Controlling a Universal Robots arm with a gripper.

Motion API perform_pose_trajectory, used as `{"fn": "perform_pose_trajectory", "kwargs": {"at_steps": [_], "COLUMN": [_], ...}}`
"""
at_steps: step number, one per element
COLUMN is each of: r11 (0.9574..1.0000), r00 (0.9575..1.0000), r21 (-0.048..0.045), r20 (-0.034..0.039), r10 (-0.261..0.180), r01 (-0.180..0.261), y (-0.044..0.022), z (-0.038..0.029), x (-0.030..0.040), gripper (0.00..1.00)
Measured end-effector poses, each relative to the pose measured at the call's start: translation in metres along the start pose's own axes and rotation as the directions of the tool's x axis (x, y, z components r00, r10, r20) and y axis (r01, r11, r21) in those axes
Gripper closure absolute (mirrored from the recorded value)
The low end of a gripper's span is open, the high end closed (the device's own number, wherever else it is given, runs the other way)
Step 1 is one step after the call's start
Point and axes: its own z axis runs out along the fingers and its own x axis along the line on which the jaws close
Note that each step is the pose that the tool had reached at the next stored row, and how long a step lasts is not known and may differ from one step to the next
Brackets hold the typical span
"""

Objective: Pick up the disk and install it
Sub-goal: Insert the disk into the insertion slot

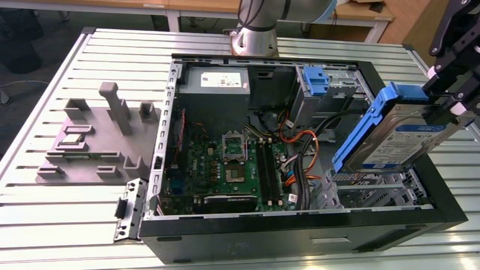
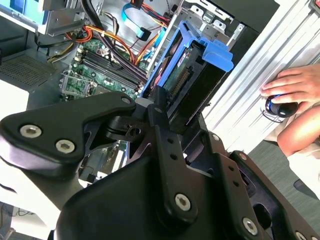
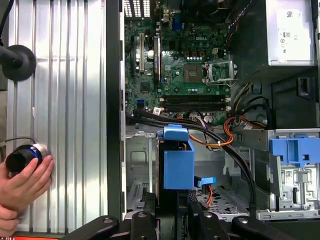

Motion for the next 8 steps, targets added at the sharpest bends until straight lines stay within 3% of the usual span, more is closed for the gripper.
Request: {"fn": "perform_pose_trajectory", "kwargs": {"at_steps": [5,8], "r11": [1.0000,1.0000], "r00": [1.0000,1.0000], "r21": [0.0000,-0.0001], "r20": [0.0001,0.0000], "r10": [0.000,0.000], "r01": [0.000,0.000], "y": [-0.0001,-0.0003], "z": [0.0005,0.0043], "x": [0.0000,0.0002], "gripper": [0.65,0.65]}}
